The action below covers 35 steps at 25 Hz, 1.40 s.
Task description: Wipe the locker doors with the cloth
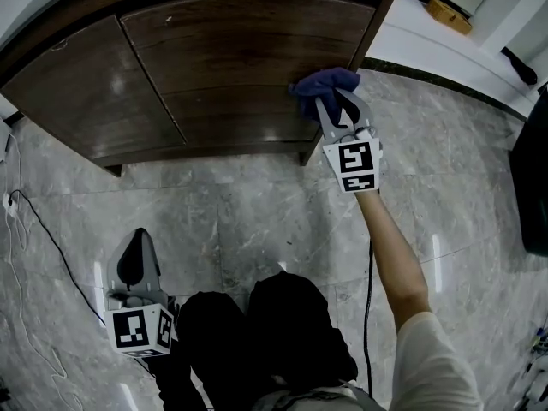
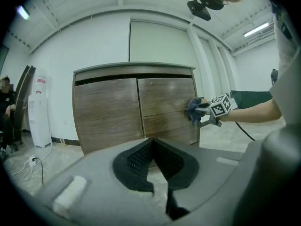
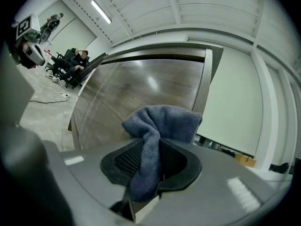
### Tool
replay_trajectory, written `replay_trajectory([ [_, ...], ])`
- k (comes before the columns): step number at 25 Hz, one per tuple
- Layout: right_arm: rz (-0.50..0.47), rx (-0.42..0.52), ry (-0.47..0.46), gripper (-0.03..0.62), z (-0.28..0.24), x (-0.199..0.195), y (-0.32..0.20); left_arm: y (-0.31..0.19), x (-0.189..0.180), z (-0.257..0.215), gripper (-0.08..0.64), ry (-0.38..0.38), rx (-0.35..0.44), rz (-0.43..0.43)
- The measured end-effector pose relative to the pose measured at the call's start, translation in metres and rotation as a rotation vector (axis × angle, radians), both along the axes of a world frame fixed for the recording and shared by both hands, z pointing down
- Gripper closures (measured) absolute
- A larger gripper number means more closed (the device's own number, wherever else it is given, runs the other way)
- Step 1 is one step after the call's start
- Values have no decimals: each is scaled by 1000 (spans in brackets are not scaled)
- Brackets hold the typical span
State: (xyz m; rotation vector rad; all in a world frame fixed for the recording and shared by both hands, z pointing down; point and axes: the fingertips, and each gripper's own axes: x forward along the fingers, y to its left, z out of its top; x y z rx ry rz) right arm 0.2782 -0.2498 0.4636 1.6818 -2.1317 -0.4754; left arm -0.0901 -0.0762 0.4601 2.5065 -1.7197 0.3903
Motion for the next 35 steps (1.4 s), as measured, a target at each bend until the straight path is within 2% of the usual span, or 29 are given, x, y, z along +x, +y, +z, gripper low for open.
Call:
replay_trajectory([
  [5,7,-47,-24,491,31,-1,0,3,-3,5,560,-8,-4,-8],
  [13,6,-137,-12,491,89,-5,0,5,-4,2,560,-13,-14,-20],
  [23,11,-282,-31,491,165,-15,3,4,-6,11,560,-14,-41,-25],
  [30,7,-343,-22,491,200,-22,2,2,-9,12,560,-15,-45,-33],
  [35,6,-360,-39,489,206,-26,2,2,-9,16,560,-15,-55,-34],
])
